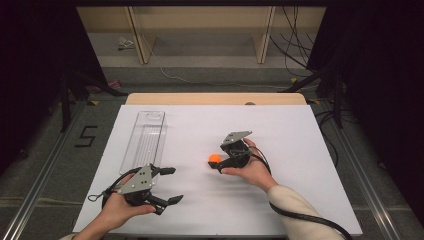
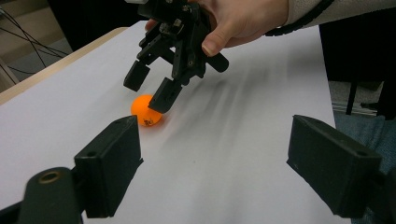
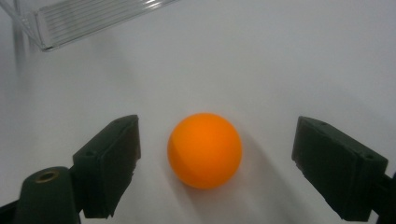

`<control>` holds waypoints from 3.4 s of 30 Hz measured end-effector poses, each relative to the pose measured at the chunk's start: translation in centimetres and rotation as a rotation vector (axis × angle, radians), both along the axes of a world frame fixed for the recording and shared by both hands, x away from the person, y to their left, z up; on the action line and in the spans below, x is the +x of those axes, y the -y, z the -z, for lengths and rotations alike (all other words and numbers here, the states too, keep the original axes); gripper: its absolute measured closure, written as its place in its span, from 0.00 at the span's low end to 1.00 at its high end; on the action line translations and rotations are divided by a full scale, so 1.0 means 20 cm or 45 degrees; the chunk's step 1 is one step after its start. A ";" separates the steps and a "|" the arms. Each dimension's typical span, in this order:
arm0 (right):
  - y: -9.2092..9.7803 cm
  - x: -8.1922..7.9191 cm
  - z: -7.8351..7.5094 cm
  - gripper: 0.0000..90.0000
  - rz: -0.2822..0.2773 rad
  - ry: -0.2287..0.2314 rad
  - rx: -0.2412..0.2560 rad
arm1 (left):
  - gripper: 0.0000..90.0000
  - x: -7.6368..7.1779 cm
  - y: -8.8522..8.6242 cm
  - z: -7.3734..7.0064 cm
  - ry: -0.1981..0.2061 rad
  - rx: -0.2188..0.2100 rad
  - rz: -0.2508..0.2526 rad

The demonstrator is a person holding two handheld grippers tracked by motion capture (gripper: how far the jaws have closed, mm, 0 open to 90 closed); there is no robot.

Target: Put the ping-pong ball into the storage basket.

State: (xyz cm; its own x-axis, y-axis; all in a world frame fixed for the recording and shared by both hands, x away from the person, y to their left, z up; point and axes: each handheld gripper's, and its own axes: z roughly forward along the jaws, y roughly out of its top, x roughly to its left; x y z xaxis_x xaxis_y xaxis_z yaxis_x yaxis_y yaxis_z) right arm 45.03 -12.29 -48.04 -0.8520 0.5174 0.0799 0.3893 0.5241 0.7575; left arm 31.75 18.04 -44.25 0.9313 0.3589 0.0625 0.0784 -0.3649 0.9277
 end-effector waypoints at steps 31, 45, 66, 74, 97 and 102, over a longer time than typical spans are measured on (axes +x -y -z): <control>-0.08 0.02 0.06 0.26 -0.038 -0.036 -0.041 | 0.19 0.00 0.00 0.00 -0.002 -0.001 0.001; -0.07 0.03 0.07 0.41 -0.035 -0.033 -0.056 | 0.19 0.00 0.00 0.00 -0.004 0.002 0.002; -0.07 0.02 0.06 0.57 -0.060 -0.027 -0.050 | 0.19 0.00 0.00 0.00 -0.004 0.003 0.003; -0.07 0.02 0.04 0.57 -0.058 -0.016 -0.041 | 0.19 0.00 0.00 0.00 -0.002 0.004 0.002; -0.07 0.01 -0.05 0.57 -0.048 0.029 0.036 | 0.19 0.00 0.00 0.00 -0.002 0.006 0.002; -0.07 0.01 -0.06 0.57 -0.046 0.036 0.047 | 0.19 0.00 0.00 0.00 -0.003 0.006 0.003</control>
